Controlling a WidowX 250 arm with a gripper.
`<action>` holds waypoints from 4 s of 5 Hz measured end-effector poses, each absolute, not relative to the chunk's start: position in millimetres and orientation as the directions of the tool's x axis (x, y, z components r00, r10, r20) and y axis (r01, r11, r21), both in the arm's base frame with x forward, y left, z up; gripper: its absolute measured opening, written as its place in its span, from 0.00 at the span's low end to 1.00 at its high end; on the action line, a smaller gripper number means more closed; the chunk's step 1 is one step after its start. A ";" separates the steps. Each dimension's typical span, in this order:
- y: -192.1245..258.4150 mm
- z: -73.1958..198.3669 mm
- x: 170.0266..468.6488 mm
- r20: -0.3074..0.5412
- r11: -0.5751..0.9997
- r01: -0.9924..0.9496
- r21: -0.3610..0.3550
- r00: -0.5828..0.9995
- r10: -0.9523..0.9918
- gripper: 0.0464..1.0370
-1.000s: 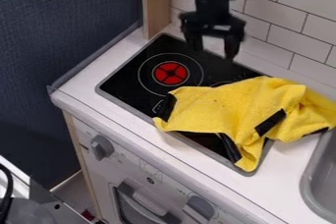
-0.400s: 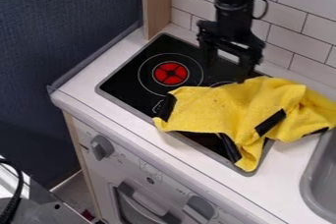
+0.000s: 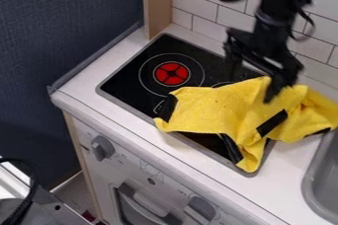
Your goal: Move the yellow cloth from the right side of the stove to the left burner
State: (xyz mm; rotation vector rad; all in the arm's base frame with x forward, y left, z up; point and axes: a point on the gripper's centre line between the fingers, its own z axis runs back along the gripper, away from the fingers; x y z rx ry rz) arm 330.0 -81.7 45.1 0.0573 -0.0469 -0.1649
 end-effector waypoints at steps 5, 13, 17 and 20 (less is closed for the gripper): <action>-124.6 19.6 321.7 0.103 0.969 0.226 0.100 0.966 -0.236 0.96; -76.1 -2.2 333.4 0.095 0.979 0.176 0.100 0.978 -0.185 0.02; -34.3 79.0 330.9 0.151 0.989 -0.012 -0.149 0.988 0.034 0.01; 69.9 84.4 319.5 0.204 0.988 -0.068 -0.141 0.974 0.096 0.01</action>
